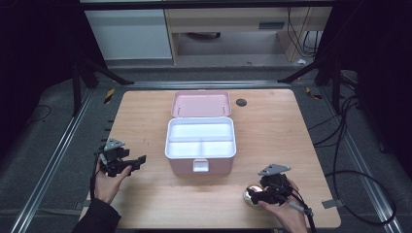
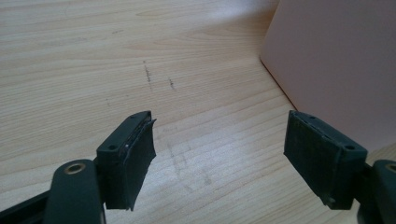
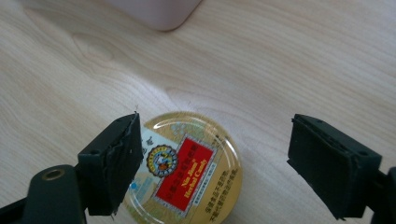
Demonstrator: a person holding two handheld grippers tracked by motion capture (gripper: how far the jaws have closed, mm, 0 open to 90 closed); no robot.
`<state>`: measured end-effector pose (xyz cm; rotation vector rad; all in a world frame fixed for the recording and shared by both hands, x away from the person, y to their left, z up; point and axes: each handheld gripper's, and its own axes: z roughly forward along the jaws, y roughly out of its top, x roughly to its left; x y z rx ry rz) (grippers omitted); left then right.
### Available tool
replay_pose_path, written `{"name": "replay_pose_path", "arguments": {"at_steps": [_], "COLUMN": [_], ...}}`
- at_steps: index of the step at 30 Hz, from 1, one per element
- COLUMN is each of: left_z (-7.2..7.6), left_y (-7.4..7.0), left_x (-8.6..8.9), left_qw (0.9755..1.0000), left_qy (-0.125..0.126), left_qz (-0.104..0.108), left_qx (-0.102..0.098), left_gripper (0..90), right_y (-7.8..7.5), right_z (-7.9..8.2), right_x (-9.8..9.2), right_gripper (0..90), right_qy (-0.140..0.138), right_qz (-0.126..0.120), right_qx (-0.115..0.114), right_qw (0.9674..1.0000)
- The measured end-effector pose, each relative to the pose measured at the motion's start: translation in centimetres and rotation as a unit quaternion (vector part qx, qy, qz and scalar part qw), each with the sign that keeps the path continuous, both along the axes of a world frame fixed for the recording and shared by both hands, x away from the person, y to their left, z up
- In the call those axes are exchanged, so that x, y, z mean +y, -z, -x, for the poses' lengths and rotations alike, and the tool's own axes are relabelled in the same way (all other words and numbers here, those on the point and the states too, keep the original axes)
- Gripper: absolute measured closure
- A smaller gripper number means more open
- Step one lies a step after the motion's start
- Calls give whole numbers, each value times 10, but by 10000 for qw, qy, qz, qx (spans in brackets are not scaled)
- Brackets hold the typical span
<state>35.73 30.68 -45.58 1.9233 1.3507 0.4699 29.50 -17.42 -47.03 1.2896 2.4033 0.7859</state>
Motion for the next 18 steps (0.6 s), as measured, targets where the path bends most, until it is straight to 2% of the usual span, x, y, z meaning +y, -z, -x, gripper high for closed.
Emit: {"name": "replay_pose_path", "arguments": {"at_steps": [5,9,14,18], "left_z": [0,0,-1,-1], "left_y": [1,1,3,2], "left_x": [-2,-2,-3,-4], "left_qw": [10000,10000,9999,9999], "left_qy": [48,54,76,94], "left_qz": [-43,-46,-55,-81], "left_qx": [12,36,54,79], "left_gripper": [236,234,233,233], "right_y": [3,8,7,6], "right_z": [4,7,8,9], "right_x": [4,7,8,9], "right_gripper": [157,150,169,149], "right_qy": [-19,-7,-5,-76], "right_qz": [91,246,237,211], "right_qx": [150,419,447,510], "right_qw": [9998,9988,9987,9984]}}
